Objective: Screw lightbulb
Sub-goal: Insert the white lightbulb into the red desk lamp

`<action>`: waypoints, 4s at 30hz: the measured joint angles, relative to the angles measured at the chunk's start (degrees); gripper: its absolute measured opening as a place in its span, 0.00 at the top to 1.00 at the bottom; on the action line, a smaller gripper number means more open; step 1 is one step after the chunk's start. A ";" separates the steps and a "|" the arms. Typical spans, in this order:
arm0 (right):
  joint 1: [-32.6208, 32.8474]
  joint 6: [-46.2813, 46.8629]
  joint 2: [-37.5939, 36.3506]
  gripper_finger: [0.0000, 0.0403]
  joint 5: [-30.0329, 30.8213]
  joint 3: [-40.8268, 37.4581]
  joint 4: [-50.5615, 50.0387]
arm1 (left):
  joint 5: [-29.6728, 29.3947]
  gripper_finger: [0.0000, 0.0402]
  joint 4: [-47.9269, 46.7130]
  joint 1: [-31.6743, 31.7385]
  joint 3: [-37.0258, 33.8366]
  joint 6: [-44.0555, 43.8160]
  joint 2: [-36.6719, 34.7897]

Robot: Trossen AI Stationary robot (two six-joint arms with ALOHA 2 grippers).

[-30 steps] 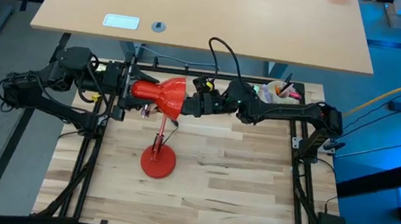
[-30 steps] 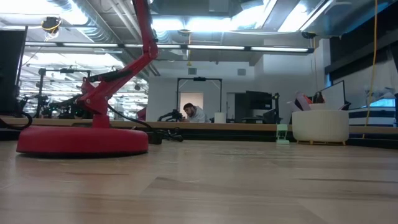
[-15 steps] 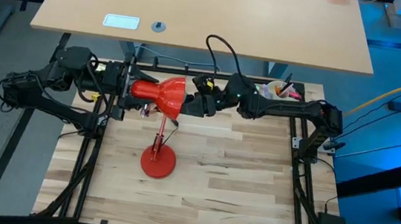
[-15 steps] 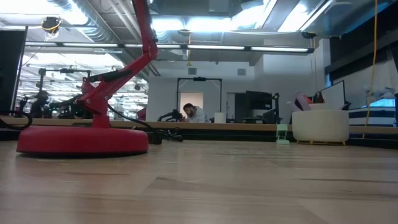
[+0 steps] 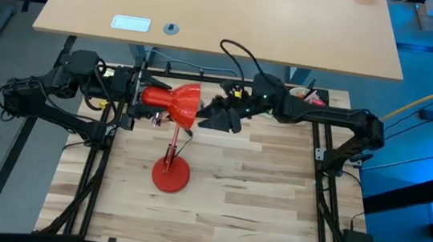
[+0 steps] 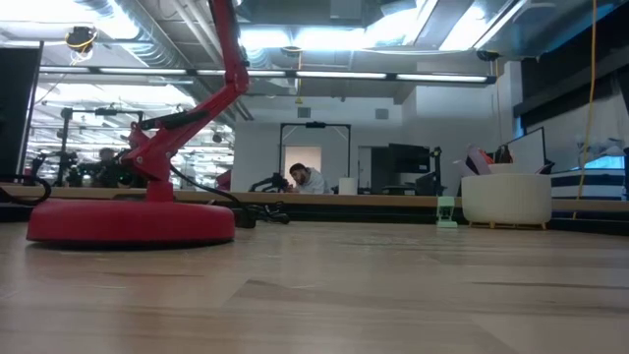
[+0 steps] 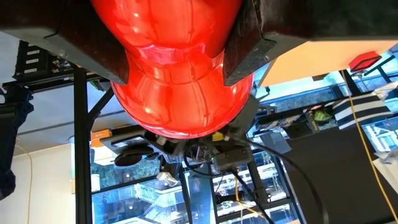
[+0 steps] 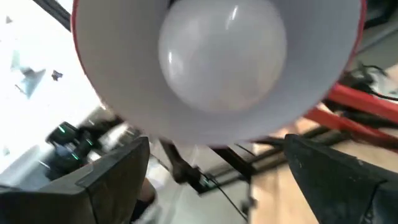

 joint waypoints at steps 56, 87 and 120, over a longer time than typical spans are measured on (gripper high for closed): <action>20.57 -74.59 5.08 0.07 55.10 -6.49 19.08 | 28.52 0.41 4.86 0.07 0.04 -25.25 -4.49; 20.08 -69.53 4.54 0.07 58.22 -6.47 15.17 | 19.89 0.23 -2.73 0.04 0.05 -23.92 -7.21; 20.78 -68.12 4.19 0.07 58.04 -6.47 15.33 | 20.04 0.37 -8.84 0.04 0.02 -25.88 -6.49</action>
